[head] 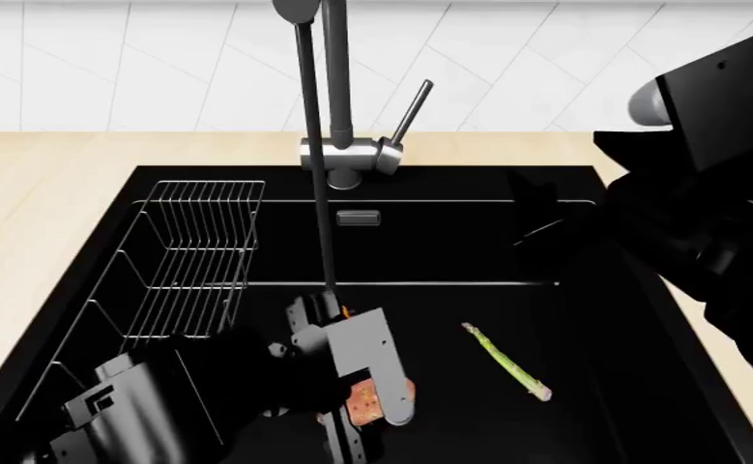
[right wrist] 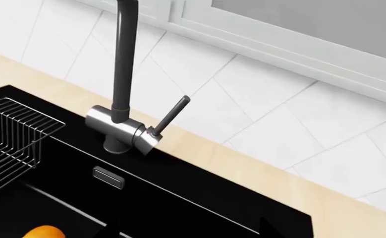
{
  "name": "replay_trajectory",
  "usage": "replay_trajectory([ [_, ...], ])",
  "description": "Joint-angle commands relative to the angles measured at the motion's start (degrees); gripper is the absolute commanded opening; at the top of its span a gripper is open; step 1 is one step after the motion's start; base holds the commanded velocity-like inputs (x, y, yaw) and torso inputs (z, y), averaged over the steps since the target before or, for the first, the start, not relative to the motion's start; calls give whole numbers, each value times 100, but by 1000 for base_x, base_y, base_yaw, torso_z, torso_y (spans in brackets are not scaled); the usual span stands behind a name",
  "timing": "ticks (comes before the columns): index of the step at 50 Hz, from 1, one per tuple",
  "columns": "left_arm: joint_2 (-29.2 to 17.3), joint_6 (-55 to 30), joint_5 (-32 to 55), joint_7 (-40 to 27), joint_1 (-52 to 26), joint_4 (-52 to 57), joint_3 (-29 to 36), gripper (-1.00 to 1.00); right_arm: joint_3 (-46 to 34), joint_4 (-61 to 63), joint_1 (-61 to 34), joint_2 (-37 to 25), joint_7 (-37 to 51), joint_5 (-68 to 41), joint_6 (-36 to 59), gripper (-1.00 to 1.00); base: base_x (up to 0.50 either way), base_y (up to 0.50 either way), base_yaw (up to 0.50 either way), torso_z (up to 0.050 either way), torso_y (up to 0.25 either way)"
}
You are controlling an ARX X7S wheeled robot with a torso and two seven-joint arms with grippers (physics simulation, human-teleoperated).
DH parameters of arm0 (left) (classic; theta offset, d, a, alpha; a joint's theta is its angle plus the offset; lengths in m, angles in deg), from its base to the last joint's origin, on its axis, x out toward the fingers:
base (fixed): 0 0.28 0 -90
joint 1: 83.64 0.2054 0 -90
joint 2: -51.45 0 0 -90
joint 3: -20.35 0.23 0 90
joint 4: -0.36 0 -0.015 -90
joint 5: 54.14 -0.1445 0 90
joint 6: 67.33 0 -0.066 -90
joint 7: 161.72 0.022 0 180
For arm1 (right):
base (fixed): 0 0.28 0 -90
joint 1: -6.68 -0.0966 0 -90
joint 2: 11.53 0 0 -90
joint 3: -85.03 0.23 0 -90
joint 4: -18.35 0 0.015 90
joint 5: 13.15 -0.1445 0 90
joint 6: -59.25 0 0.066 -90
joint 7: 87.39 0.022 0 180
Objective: Pick the sweet potatos and asparaguss from the sink and place them in one bowl. Place the orange in the other bowl. Then turn off the sink faucet.
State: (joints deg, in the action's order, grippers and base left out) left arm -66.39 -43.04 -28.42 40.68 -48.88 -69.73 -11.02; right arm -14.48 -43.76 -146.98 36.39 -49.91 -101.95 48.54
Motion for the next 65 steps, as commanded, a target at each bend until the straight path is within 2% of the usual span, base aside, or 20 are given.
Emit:
replay_trajectory([
  [1, 273, 287, -343, 168, -147, -747, 555, 100, -102, 23, 104, 24, -294, 319, -188, 100, 0, 0, 0, 0, 0],
  [40, 817, 1329, -732, 397, 224, -2452, 1257, 100, -219, 135, 501, -106, -580, 644, -572, 100, 0, 0, 0, 0, 0],
  [41, 819, 1368, -743, 410, 230, -2514, 1270, -100, -220, 135, 509, -108, -587, 651, -583, 100, 0, 0, 0, 0, 0],
  [52, 818, 1444, -807, 413, 247, -2715, 1346, -100, -230, 149, 515, -117, -599, 662, -658, 100, 0, 0, 0, 0, -2],
  [57, 823, 1640, -920, 170, 261, -2784, 1224, -100, -211, 172, 521, -136, -558, 607, -679, 100, 0, 0, 0, 0, -6],
  [65, 357, 2262, -1205, -478, 281, -1892, 852, -100, -209, 159, 491, -149, -543, 587, -714, 100, 1, 0, -1, 0, -1],
])
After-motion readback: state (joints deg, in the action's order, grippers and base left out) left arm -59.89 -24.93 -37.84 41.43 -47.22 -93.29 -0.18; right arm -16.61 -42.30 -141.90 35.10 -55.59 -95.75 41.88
